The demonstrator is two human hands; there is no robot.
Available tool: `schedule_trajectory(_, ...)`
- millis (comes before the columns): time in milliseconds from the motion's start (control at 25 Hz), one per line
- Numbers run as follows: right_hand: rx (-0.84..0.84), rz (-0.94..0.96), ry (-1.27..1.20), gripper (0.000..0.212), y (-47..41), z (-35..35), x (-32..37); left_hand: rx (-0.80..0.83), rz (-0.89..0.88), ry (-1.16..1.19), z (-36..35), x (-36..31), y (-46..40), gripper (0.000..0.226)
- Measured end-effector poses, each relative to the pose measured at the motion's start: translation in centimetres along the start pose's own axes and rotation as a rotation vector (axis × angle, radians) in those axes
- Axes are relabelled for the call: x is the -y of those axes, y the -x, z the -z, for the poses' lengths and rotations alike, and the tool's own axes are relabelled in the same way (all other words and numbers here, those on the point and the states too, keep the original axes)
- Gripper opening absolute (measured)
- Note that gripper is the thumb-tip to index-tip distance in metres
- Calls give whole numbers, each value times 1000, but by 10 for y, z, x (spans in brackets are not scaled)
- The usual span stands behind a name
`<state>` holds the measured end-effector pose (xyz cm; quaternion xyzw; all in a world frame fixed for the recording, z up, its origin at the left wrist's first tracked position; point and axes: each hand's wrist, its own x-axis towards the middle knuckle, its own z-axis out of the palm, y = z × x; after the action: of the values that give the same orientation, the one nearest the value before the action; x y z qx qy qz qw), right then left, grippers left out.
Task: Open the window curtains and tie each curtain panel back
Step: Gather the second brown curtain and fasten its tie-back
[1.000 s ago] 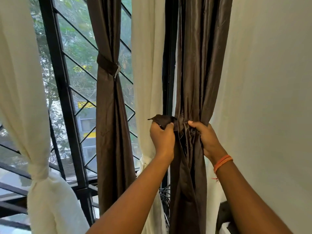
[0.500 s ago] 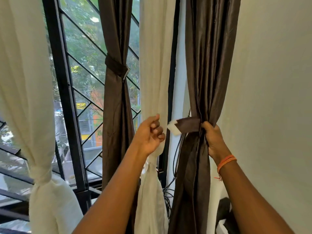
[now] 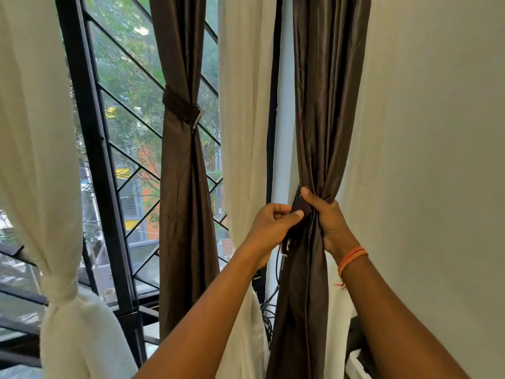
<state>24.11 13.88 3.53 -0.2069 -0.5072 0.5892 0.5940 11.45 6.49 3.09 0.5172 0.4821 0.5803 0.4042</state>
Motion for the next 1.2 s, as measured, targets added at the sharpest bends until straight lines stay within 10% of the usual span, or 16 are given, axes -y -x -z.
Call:
schedule_trajectory(520,-126,68,268,10,-3,-11,-8,-176,-349,-662,29,8,4,32)
schedule_trajectory(840,-105,30,218,8,-8,-19,-17,64,-66,16,31,-8,3,19)
schedule_trajectory(1080,-199,123,280,19,-7,-25,-25,-18,-72,100,17,-21,-5,12)
schedule_trajectory(1200,-255,173,291,12,-4,-27,-24,36,25,363,14,-15,-3,38)
